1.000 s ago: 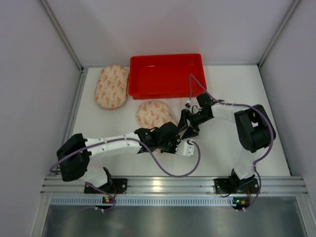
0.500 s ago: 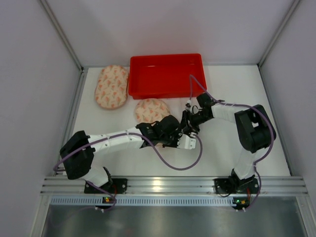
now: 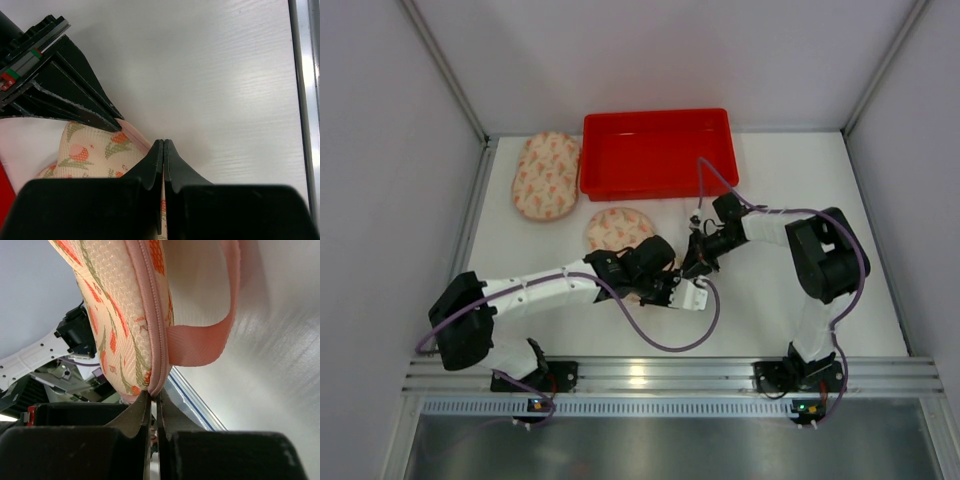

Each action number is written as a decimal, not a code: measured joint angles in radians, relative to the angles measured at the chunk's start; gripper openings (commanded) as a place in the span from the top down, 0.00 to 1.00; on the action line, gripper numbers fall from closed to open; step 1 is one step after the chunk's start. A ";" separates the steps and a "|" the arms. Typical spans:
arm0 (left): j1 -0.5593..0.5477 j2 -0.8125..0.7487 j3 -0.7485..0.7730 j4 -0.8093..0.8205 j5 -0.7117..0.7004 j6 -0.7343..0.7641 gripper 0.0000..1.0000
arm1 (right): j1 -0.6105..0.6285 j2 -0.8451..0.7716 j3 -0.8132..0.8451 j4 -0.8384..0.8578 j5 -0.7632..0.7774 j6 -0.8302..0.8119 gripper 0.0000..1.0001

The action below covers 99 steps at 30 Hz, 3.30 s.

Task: Place the bra in the laundry bag and zip it closed
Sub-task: Zip the laundry bag at the center of the board, then adjust the bra in the laundry bag.

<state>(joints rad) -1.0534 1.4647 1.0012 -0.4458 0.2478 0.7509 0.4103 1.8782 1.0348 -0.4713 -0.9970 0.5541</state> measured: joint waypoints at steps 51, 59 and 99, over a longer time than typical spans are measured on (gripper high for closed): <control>-0.140 -0.321 -0.397 0.225 -0.611 -0.071 0.01 | -0.001 -0.016 -0.112 0.285 -0.134 0.275 1.00; -0.140 -0.293 -0.407 0.328 -0.683 -0.041 0.01 | -0.001 -0.016 -0.113 0.287 -0.134 0.274 1.00; -0.127 -0.455 -0.335 0.043 -0.313 -0.031 0.20 | 0.009 -0.042 -0.097 0.255 -0.146 0.224 1.00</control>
<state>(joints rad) -1.1805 1.0092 0.6659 -0.4026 -0.0654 0.7204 0.4191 1.8362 0.9375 -0.2165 -1.1427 0.7784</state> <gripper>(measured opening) 0.821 0.018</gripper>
